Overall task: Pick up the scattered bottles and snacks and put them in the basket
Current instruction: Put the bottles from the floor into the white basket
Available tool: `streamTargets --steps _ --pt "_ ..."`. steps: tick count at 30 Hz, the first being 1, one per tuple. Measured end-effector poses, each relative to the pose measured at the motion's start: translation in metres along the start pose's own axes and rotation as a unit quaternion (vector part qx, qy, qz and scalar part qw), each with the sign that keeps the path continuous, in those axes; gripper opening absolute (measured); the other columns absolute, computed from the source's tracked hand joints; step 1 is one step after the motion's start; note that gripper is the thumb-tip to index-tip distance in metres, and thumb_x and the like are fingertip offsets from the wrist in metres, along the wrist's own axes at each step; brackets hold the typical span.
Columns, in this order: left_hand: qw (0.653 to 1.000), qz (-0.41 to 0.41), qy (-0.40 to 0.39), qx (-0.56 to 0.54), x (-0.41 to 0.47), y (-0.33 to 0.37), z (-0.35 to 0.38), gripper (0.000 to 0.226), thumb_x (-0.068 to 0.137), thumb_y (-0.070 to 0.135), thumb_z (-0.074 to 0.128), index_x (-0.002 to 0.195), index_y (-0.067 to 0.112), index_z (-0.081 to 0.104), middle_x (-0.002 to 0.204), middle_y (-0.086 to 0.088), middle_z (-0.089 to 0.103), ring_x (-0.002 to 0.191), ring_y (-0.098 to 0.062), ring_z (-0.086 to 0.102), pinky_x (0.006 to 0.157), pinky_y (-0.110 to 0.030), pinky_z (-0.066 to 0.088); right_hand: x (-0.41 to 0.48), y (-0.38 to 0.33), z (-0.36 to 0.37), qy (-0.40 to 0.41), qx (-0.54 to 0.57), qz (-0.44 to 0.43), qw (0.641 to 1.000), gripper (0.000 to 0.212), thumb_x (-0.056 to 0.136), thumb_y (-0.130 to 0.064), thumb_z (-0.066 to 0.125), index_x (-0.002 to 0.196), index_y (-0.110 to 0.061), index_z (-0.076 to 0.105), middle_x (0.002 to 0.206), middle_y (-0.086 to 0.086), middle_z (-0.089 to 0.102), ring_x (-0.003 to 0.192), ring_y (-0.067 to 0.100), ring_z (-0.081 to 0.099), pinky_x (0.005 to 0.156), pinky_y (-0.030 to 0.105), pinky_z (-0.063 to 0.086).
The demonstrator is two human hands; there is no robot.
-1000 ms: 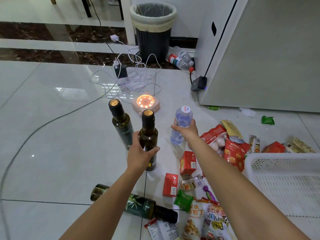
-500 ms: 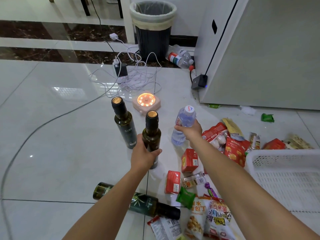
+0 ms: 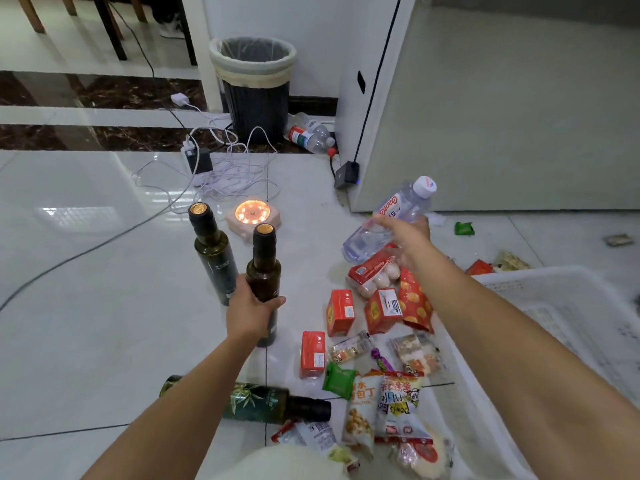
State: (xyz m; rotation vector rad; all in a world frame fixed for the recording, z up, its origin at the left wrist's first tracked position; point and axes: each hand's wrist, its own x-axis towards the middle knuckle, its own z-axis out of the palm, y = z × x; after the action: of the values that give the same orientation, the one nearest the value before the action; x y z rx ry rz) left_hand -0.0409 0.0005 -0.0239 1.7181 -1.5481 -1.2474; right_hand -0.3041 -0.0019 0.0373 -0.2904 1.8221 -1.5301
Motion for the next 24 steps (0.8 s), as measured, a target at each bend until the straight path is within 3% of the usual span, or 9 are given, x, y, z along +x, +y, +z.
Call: streamTargets --steps 4,8,11,16,20,24 --pt "0.997 0.056 0.006 0.044 -0.006 0.022 0.001 0.051 0.077 0.018 0.076 0.115 0.01 0.042 0.113 -0.01 0.061 0.107 -0.033 0.058 0.081 -0.037 0.043 -0.012 -0.021 -0.062 0.045 0.01 -0.005 0.999 0.063 0.065 -0.014 0.082 0.117 -0.018 0.046 0.118 0.012 0.063 0.104 0.031 0.063 0.062 0.036 0.053" --pt "0.992 0.124 0.013 0.034 -0.013 0.067 0.022 0.058 0.078 0.02 0.075 0.123 0.012 0.04 0.128 -0.011 0.058 0.117 -0.034 0.055 0.094 -0.046 0.043 -0.03 -0.034 -0.138 0.11 0.028 -0.002 0.994 0.053 0.066 -0.014 0.082 0.103 -0.021 0.044 0.119 0.011 0.062 0.098 0.029 0.063 0.059 0.036 0.052" --pt "0.985 0.169 -0.016 0.01 -0.026 0.11 0.051 0.056 0.081 0.017 0.072 0.126 0.013 0.037 0.13 -0.011 0.055 0.119 -0.032 0.054 0.096 -0.046 0.044 -0.051 -0.036 -0.199 0.154 0.041 0.005 0.987 0.051 0.071 -0.012 0.078 0.109 -0.019 0.044 0.111 0.006 0.061 0.083 0.021 0.062 0.059 0.035 0.049" --pt "0.963 0.233 -0.135 -0.032 -0.068 0.155 0.122 0.048 0.084 0.013 0.069 0.118 0.015 0.035 0.122 -0.01 0.059 0.111 -0.031 0.058 0.092 -0.043 0.046 -0.092 -0.023 -0.289 0.189 0.032 0.061 0.98 0.043 0.074 -0.003 0.073 0.11 -0.016 0.053 0.089 0.0 0.06 0.074 0.018 0.054 0.069 0.041 0.046" --pt "0.927 0.273 -0.254 -0.051 -0.118 0.17 0.186 0.05 0.083 0.011 0.07 0.117 0.019 0.034 0.121 -0.004 0.057 0.111 -0.022 0.055 0.093 -0.04 0.045 -0.116 0.011 -0.333 0.232 0.037 0.081 0.969 0.042 0.073 -0.002 0.073 0.109 -0.017 0.057 0.099 0.005 0.062 0.081 0.02 0.058 0.071 0.039 0.047" --pt "0.885 0.309 -0.348 -0.003 -0.154 0.165 0.246 0.052 0.081 0.013 0.071 0.117 0.014 0.034 0.114 -0.003 0.055 0.106 -0.024 0.054 0.087 -0.034 0.042 -0.122 0.06 -0.344 0.215 0.081 0.12 0.966 0.032 0.078 -0.005 0.07 0.105 -0.014 0.056 0.091 0.005 0.061 0.077 0.022 0.056 0.07 0.043 0.049"
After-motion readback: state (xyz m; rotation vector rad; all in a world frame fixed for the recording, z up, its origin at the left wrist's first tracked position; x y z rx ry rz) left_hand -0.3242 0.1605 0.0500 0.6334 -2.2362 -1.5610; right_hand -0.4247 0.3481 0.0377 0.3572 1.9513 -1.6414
